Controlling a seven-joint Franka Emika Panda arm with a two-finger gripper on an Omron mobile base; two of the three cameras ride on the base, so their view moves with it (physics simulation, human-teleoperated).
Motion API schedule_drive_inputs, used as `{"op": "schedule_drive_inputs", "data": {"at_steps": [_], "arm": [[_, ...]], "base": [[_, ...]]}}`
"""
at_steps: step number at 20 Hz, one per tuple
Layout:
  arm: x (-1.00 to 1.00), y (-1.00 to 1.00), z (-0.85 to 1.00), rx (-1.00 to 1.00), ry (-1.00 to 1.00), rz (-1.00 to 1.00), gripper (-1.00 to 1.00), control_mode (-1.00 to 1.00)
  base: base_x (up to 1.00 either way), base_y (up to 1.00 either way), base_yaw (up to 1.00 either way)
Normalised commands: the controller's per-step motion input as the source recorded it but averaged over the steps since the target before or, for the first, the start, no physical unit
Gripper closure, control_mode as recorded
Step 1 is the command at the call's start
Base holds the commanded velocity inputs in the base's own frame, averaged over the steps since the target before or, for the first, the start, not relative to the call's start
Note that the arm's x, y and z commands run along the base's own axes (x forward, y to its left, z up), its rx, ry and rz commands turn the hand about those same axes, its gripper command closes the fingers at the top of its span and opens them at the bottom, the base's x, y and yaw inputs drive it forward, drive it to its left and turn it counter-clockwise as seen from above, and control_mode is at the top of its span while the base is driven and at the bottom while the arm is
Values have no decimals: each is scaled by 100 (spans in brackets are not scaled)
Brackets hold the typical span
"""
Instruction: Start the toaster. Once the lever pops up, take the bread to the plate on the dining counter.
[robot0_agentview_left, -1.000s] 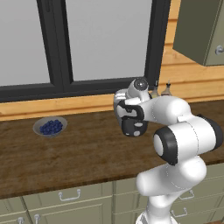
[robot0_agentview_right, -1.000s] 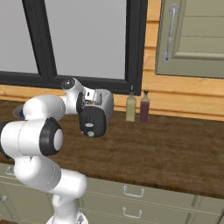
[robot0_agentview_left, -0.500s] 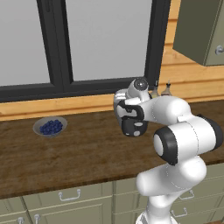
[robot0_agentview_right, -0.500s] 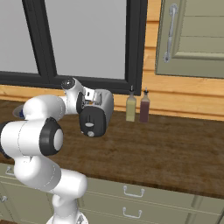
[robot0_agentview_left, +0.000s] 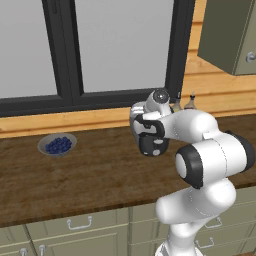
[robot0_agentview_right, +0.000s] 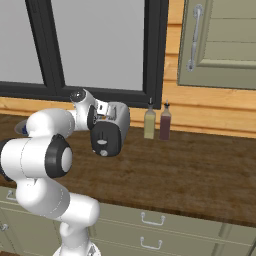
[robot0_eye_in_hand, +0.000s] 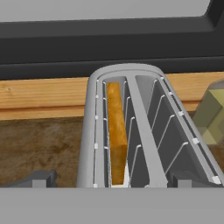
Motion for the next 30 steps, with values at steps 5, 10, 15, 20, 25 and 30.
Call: {"op": "schedule_drive_inputs", "data": {"at_steps": [5,10,15,20,25,30], "arm": [[0,0,0,0,0,0,-100,-100],[0,0,0,0,0,0,-100,-100],[0,0,0,0,0,0,-100,-100],[0,0,0,0,0,0,-100,-100],[0,0,0,0,0,0,-100,-100],[0,0,0,0,0,0,-100,-100]], "base": [[0,0,0],[0,0,0],[0,0,0],[0,0,0],[0,0,0],[0,0,0]]}}
